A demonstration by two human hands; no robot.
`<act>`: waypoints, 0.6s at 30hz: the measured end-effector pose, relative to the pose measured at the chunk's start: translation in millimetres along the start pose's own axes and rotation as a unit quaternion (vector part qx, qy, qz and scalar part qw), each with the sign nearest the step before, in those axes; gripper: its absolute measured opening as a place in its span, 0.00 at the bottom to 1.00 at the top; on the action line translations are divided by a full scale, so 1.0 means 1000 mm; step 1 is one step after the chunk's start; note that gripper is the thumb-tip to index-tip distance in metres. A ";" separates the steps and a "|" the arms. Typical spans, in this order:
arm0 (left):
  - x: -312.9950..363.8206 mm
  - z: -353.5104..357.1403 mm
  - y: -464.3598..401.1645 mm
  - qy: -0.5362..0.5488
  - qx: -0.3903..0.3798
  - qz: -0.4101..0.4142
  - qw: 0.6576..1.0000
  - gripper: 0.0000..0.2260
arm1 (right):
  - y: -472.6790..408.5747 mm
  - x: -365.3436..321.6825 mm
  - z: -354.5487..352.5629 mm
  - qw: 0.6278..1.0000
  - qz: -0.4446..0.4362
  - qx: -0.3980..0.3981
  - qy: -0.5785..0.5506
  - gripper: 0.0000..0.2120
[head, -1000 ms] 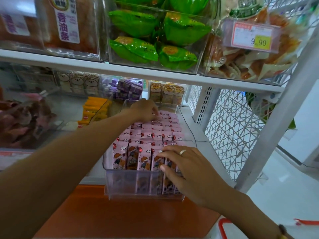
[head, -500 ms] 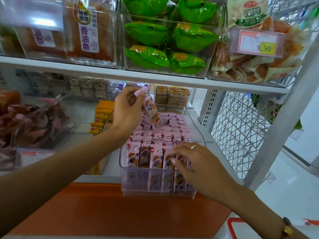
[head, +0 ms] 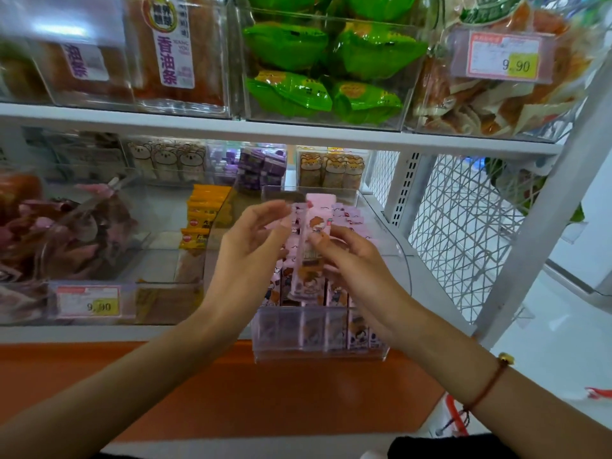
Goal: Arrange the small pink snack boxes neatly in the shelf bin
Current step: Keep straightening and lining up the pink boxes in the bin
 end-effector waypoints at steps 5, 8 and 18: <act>-0.002 0.015 0.011 -0.045 -0.083 -0.001 0.996 0.18 | 0.000 0.005 0.000 0.996 0.042 -0.002 -0.079 0.19; 0.002 0.015 0.012 -0.129 -0.076 0.047 0.988 0.20 | 0.001 0.004 -0.003 0.996 0.025 0.012 -0.090 0.18; 0.005 0.019 0.010 -0.170 -0.081 0.078 0.979 0.10 | 0.003 -0.009 -0.013 0.990 -0.031 -0.045 -0.131 0.08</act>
Point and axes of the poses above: each hand's wrist, its own y-axis away from the middle knuckle, its own z-axis out of the palm, x = y × z, the point moved 7 cm from there along -y, towards the middle knuckle, and after that the axes turned 6 degrees about z, right-handed, at the moved point
